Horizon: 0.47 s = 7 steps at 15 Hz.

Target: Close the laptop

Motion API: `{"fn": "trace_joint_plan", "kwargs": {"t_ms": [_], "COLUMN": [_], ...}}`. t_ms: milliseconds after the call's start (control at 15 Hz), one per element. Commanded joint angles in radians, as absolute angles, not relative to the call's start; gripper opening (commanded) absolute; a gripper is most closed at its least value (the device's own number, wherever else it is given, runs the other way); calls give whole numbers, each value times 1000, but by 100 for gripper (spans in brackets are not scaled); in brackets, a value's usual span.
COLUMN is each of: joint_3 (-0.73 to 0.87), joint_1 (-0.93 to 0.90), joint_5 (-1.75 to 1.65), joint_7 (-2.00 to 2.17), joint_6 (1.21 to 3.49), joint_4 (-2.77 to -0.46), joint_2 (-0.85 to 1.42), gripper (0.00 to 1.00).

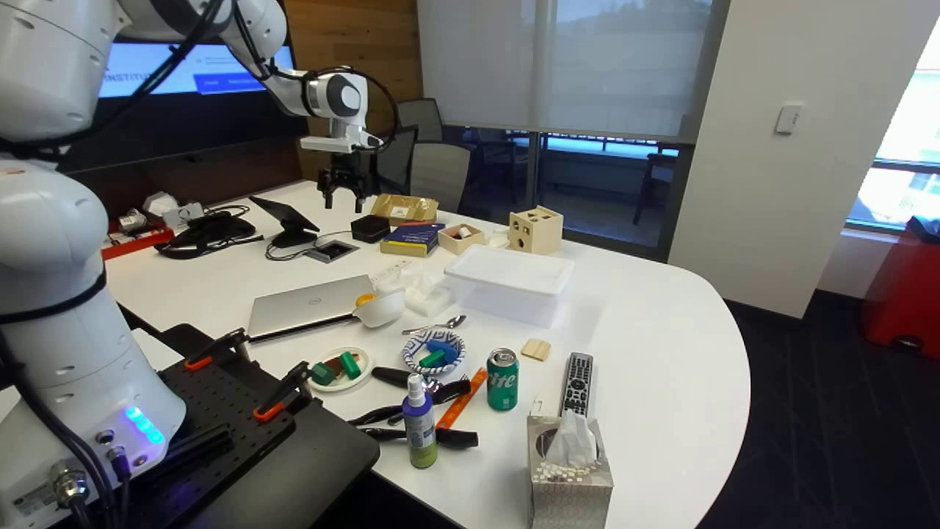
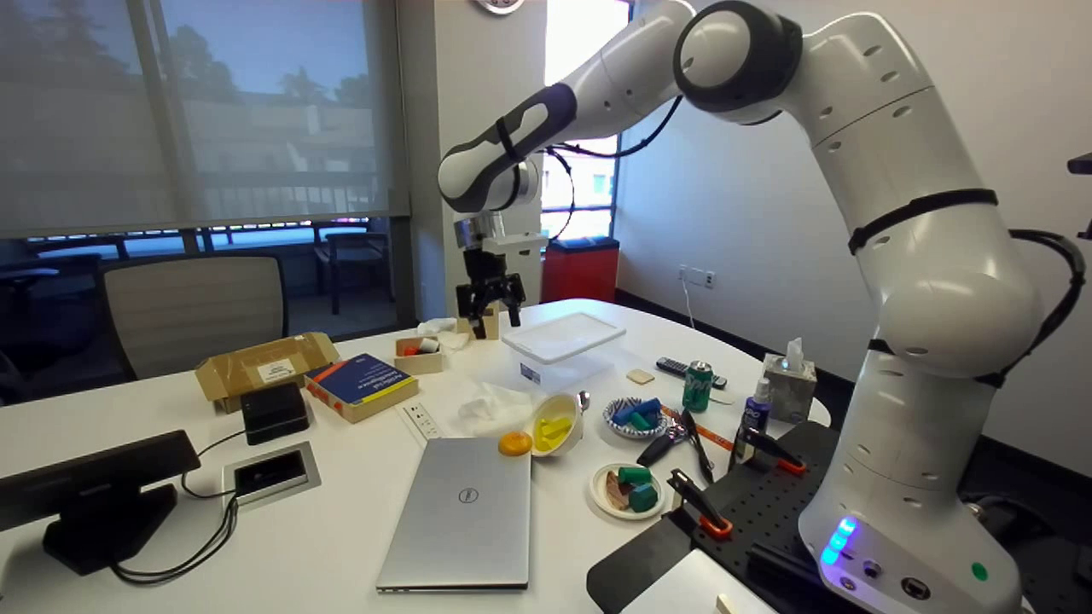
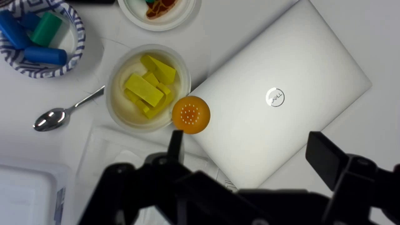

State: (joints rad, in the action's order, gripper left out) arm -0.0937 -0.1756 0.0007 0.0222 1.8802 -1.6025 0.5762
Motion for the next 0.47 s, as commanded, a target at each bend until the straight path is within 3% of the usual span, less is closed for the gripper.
{"fn": "trace_joint_plan", "kwargs": {"t_ms": [0,400], "joint_3": [-83,-80], "joint_1": [-167,-123], "joint_5": [-20,-32], "joint_7": [52,-4], "joint_6": [1945,2015], "joint_4": [-1842,-2122], "joint_2": [356,88], "gripper": [100,100]}}
